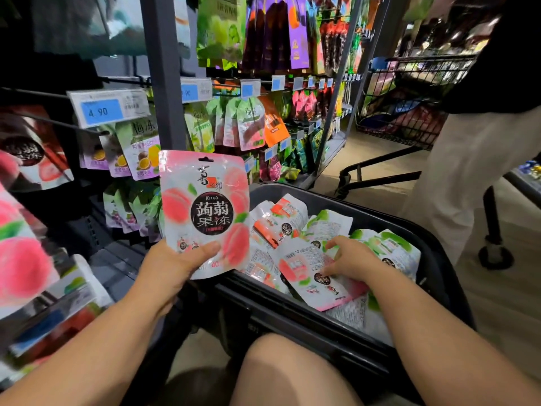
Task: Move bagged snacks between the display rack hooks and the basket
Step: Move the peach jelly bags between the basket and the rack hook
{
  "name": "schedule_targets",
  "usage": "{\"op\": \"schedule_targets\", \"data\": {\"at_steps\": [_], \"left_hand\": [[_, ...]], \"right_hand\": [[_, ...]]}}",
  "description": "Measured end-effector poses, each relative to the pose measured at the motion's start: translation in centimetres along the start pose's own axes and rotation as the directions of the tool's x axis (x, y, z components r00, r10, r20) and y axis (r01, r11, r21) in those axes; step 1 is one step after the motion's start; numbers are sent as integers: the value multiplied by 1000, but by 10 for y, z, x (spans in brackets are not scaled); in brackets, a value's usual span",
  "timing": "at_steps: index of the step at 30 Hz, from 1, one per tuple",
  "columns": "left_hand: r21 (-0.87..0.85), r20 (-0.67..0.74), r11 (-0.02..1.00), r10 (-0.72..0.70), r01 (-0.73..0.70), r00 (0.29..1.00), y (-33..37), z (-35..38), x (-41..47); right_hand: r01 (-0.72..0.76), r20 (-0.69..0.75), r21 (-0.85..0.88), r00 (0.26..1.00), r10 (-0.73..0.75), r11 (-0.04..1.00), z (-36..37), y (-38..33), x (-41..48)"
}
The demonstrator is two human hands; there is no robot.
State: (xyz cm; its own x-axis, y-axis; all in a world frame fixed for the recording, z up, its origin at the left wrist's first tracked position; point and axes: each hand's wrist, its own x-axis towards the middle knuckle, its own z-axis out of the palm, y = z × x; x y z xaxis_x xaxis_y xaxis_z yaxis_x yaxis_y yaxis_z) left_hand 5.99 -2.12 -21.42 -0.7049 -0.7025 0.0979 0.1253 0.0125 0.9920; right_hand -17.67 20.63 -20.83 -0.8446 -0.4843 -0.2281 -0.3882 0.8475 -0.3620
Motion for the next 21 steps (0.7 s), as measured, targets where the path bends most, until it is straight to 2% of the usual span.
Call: {"op": "schedule_targets", "data": {"at_steps": [3, 7, 11, 15, 21], "left_hand": [[-11, 15, 1000, -1, 2, 1000, 2, 1, -2], [-6, 23, 1000, -10, 10, 1000, 3, -1, -1], [-27, 17, 999, -32, 32, 999, 4, -3, -1], [-25, 23, 999, -34, 35, 999, 6, -1, -3], [-15, 3, 999, -30, 30, 1000, 8, 1, -5]], "right_hand": [[33, -30, 75, 999, -31, 997, -5, 4, 4], [105, 30, 187, 993, -112, 977, -8, 5, 3], [55, 97, 331, 991, -92, 942, -6, 10, 5], [-76, 261, 627, 958, -117, 775, -7, 10, 3], [-96, 244, 812, 952, -186, 576, -13, 4, -5]]}}
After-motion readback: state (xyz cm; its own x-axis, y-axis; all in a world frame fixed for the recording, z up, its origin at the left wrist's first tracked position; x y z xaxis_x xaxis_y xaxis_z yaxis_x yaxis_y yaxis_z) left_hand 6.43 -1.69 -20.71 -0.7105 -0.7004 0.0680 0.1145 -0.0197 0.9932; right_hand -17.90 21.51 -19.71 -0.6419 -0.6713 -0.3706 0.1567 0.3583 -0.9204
